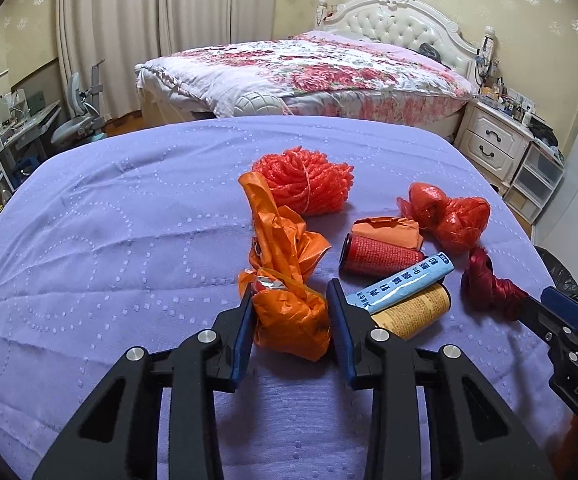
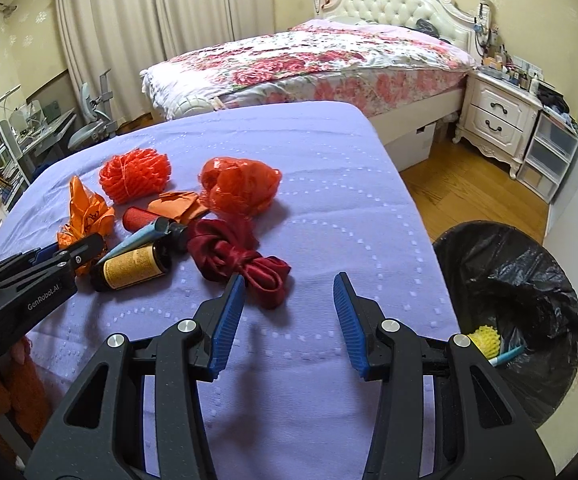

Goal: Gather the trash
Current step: 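Grasp the orange plastic bag with the left tool while the right tool approaches the dark red ribbon, then grasp and lift the dark red ribbon with the right tool while the left tool holds the orange bag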

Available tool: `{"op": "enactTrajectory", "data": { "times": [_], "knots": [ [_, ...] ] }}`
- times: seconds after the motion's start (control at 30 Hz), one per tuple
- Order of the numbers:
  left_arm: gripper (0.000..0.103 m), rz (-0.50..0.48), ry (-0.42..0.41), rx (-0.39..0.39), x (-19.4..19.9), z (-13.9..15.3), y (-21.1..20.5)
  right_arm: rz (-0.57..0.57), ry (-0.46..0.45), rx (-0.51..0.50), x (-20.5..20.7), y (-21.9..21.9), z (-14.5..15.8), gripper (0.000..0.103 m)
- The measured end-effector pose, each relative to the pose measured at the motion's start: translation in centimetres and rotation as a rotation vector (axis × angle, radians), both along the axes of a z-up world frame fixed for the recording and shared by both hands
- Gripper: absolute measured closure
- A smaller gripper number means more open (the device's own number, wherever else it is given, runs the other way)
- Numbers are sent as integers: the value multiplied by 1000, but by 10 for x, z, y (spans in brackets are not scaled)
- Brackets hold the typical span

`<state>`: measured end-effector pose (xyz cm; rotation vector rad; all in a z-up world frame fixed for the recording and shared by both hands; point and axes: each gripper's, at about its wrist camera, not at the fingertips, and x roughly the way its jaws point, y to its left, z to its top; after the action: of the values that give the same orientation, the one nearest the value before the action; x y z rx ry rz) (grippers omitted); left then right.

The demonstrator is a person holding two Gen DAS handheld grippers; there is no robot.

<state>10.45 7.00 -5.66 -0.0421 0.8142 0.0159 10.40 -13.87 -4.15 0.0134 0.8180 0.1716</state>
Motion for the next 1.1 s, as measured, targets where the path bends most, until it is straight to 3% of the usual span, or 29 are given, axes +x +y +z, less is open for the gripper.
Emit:
{"op": "enactTrajectory", "data": {
  "times": [0.3, 0.4, 0.53, 0.6, 0.67, 0.7, 0.83, 1.1],
  "knots": [
    [68, 28, -30, 0, -15, 10, 19, 47, 11, -11, 5, 18, -2, 57],
    [68, 47, -36, 9, -20, 11, 28, 62, 16, -20, 11, 25, -3, 51],
    [68, 68, -31, 4, -22, 10, 39, 78, 27, -34, 18, 33, -7, 51],
    [68, 74, -27, -1, -22, 8, 43, 79, 35, -45, 20, 36, -9, 53],
    [68, 78, -24, -5, -23, 6, 46, 80, 42, -50, 20, 36, -10, 70],
    [68, 78, -22, -7, -23, 6, 47, 84, 49, -47, 19, 36, -11, 74],
    [68, 76, -20, -16, -26, 4, 46, 86, 50, -46, 16, 35, -10, 80],
    [68, 55, -38, -30, -40, 10, 40, 79, 33, -31, -3, 30, -6, 81]
  ]
}}
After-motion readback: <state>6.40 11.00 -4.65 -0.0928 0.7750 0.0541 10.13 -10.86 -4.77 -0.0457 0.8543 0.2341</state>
